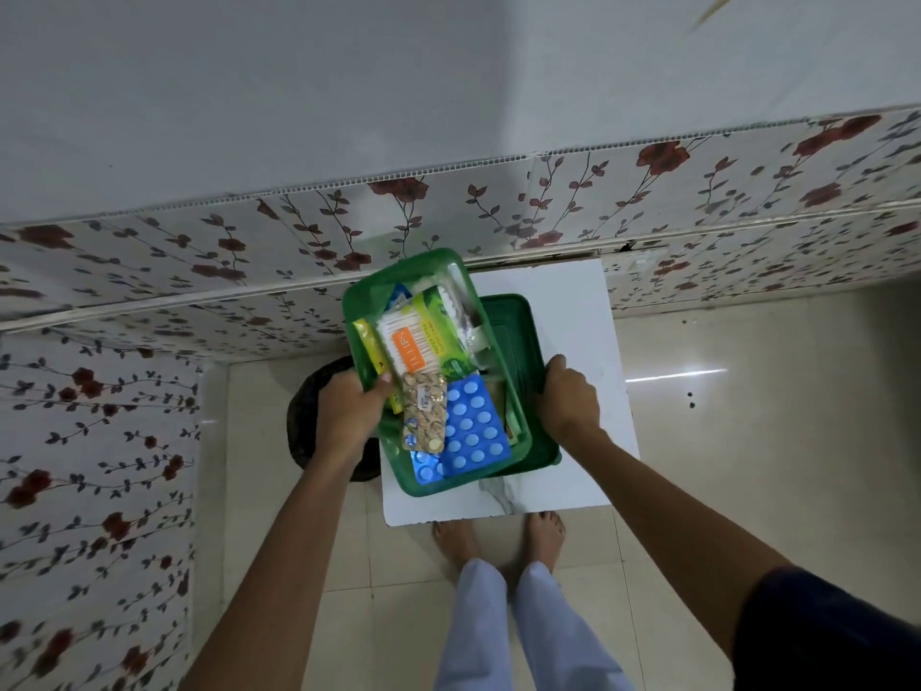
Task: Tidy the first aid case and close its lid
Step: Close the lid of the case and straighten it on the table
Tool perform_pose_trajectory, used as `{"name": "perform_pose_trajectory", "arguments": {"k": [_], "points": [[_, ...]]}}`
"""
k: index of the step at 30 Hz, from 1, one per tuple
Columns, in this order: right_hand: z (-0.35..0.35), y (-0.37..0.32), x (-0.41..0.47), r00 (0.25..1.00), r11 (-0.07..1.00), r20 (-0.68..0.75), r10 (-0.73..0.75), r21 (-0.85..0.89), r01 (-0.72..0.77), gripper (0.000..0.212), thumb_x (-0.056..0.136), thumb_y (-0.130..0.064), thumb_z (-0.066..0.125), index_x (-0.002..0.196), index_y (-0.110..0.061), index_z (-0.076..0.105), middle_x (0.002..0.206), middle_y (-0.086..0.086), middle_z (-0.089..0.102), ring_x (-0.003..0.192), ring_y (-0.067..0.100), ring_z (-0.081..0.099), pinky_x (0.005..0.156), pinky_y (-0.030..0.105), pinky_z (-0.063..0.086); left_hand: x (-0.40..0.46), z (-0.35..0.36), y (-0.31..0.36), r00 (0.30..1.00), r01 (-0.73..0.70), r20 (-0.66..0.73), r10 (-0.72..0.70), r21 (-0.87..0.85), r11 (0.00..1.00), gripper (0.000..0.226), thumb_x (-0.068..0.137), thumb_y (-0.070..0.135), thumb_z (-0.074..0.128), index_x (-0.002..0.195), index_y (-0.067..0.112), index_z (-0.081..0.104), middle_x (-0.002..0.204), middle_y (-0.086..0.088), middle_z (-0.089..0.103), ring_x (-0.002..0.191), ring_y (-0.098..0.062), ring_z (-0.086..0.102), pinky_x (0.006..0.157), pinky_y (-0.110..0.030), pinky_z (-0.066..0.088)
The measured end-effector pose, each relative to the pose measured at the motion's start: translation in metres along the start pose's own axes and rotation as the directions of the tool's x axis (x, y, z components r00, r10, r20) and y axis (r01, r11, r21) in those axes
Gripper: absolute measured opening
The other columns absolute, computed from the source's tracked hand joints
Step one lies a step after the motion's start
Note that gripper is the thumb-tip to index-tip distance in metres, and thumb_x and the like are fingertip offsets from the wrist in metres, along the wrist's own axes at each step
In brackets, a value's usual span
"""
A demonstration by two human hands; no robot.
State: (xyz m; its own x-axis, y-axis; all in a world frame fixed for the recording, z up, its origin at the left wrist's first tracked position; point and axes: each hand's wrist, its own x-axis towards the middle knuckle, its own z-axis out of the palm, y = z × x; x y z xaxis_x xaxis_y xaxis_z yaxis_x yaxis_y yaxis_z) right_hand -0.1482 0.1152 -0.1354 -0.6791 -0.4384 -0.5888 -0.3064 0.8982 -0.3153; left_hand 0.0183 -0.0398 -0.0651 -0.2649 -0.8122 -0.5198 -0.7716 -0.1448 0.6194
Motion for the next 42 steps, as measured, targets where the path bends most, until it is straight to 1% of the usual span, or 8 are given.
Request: {"name": "perform_pose_trajectory", "arguments": {"k": [8, 13, 20, 25, 31, 35, 39, 42], "points": [[-0.031, 0.001, 0.001, 1.0, 0.982, 0.008, 0.019, 0.19, -0.02, 0.033, 0.087, -0.01, 0.051, 0.118, -0.004, 0.06, 0.111, 0.018, 0.068, 0.099, 0.032, 0.062, 0.081, 0.032, 0.049, 0.005, -0.008, -0.022, 0.998, 0.07, -0.002, -0.07, -0.024, 0.997, 0.018, 0.087, 0.021, 0.058, 0.089, 0.007, 0.069, 0.091, -0.015, 0.069, 0.087, -0.032, 0.065, 0.08, -0.041, 0.051], [-0.095, -0.004, -0.022, 0.975, 0.924, -0.215, 0.048, 0.38, 0.039, 0.03, 0.085, -0.018, 0.052, 0.111, -0.01, 0.065, 0.094, 0.008, 0.067, 0.085, 0.026, 0.061, 0.078, 0.035, 0.054, 0.007, 0.017, -0.017, 0.997, 0.062, 0.045, -0.062, 0.012, 0.998, 0.024, 0.086, 0.024, 0.059, 0.088, 0.003, 0.069, 0.092, -0.019, 0.072, 0.085, -0.034, 0.066, 0.078, -0.043, 0.054], [-0.119, -0.02, -0.061, 0.885, 0.966, -0.451, -0.114, 0.157, 0.204, 0.035, 0.081, -0.022, 0.057, 0.115, -0.013, 0.057, 0.1, 0.009, 0.07, 0.08, 0.027, 0.064, 0.071, 0.035, 0.052, -0.002, 0.06, 0.012, 0.992, 0.023, 0.119, -0.031, 0.074, 0.997, 0.032, 0.085, 0.031, 0.059, 0.094, 0.002, 0.068, 0.096, -0.022, 0.07, 0.09, -0.038, 0.065, 0.078, -0.04, 0.054], [-0.086, -0.038, -0.075, 0.913, 0.959, -0.346, -0.217, 0.1, 0.266, 0.043, 0.079, -0.03, 0.063, 0.117, -0.014, 0.049, 0.107, 0.006, 0.062, 0.094, 0.025, 0.059, 0.074, 0.035, 0.048, -0.011, 0.063, 0.015, 0.965, 0.106, 0.258, -0.057, -0.181, 0.978, 0.019, 0.084, 0.033, 0.063, 0.092, 0.016, 0.066, 0.093, -0.016, 0.07, 0.079, -0.03, 0.068, 0.069, -0.045, 0.06], [-0.037, -0.058, -0.088, 0.917, 0.934, -0.183, -0.353, -0.006, 0.358, 0.063, 0.081, -0.036, 0.063, 0.134, -0.014, 0.035, 0.121, 0.01, 0.045, 0.099, 0.027, 0.055, 0.065, 0.037, 0.053, -0.019, 0.051, 0.01, 0.97, 0.129, 0.243, -0.026, -0.416, 0.9, 0.031, 0.093, 0.045, 0.04, 0.111, 0.028, 0.058, 0.116, -0.006, 0.065, 0.105, -0.022, 0.064, 0.092, -0.044, 0.052], [-0.036, -0.056, -0.072, 0.908, 0.911, -0.114, -0.403, 0.046, 0.41, 0.049, 0.088, -0.028, 0.057, 0.133, -0.015, 0.043, 0.12, 0.008, 0.052, 0.101, 0.028, 0.058, 0.076, 0.035, 0.051, -0.019, 0.053, 0.02, 0.975, 0.131, 0.219, -0.033, -0.449, 0.884, 0.03, 0.094, 0.045, 0.039, 0.117, 0.032, 0.054, 0.125, -0.004, 0.06, 0.113, -0.023, 0.058, 0.099, -0.048, 0.048], [-0.07, -0.038, -0.03, 0.922, 0.96, -0.308, -0.232, 0.079, 0.268, 0.052, 0.088, -0.021, 0.057, 0.137, -0.015, 0.04, 0.135, 0.013, 0.045, 0.124, 0.03, 0.041, 0.099, 0.038, 0.041, -0.014, 0.054, 0.025, 0.976, 0.107, 0.217, -0.019, -0.401, 0.91, 0.038, 0.092, 0.046, 0.041, 0.123, 0.027, 0.053, 0.124, -0.003, 0.062, 0.114, -0.021, 0.057, 0.1, -0.05, 0.046], [-0.079, -0.029, -0.007, 0.987, 0.987, -0.136, -0.083, 0.128, 0.101, 0.064, 0.09, -0.032, 0.055, 0.145, -0.016, 0.025, 0.149, 0.013, 0.033, 0.135, 0.032, 0.034, 0.106, 0.044, 0.036, -0.014, 0.054, 0.028, 0.978, 0.055, 0.208, 0.019, -0.346, 0.937, 0.033, 0.093, 0.042, 0.041, 0.119, 0.028, 0.055, 0.114, 0.0, 0.065, 0.107, -0.018, 0.06, 0.097, -0.049, 0.048]]}}
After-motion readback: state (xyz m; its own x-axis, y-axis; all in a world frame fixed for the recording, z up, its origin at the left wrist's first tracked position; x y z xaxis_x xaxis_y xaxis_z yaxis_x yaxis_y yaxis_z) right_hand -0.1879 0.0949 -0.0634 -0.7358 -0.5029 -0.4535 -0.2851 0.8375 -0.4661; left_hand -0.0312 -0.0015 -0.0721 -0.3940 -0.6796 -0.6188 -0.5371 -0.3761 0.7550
